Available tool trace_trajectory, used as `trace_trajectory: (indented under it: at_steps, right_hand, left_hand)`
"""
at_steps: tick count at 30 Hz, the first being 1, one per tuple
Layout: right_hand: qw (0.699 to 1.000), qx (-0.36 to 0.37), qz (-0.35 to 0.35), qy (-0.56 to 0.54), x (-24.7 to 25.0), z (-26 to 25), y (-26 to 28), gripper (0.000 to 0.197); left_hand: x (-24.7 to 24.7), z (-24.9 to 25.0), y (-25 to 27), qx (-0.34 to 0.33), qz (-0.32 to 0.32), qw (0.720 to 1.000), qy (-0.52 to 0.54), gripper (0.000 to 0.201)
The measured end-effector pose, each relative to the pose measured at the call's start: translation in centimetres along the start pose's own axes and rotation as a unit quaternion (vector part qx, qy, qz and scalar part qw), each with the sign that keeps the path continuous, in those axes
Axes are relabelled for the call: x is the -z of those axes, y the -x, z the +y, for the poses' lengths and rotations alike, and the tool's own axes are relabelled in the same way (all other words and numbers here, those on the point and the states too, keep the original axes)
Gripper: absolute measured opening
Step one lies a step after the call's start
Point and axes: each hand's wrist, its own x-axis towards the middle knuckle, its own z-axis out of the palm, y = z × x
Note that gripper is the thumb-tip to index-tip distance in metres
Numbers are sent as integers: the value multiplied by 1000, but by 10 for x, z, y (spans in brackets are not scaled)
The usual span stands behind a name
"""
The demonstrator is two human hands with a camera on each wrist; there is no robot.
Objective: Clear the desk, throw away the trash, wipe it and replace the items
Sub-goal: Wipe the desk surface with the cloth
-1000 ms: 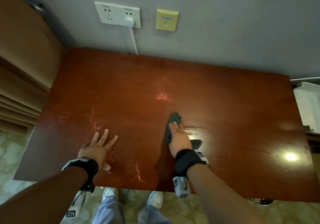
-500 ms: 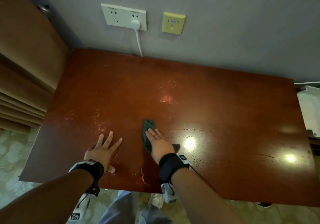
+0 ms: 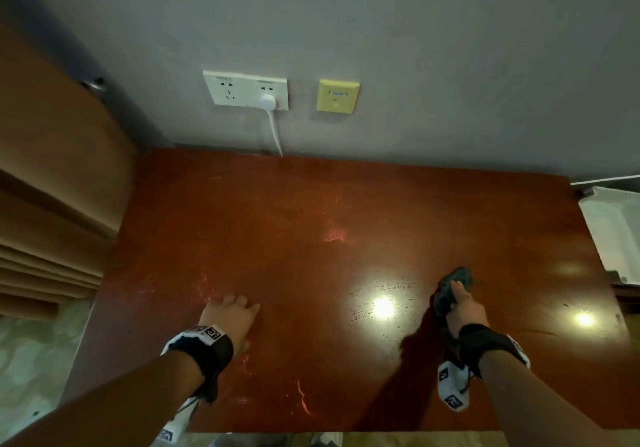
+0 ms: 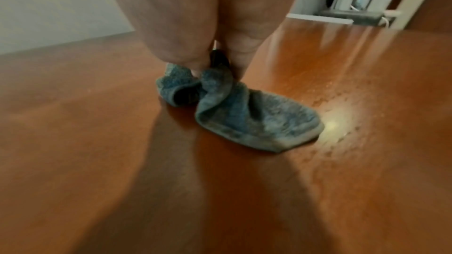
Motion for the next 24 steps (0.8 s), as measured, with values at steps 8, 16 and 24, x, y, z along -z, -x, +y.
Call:
trace_trajectory:
  at_steps: [8, 16, 24]
  right_hand:
    - [991, 112, -38, 64, -46, -83, 26, 86]
    - [932, 301, -92, 178, -132, -210, 72, 83]
    - [927, 326, -90, 162, -117, -195, 62, 90]
  left_hand:
    - [26, 3, -52, 3, 10, 999, 41, 116]
    - [17, 5, -70, 14, -8, 999, 47, 122]
    - [18, 4, -71, 10, -28, 998, 55, 122]
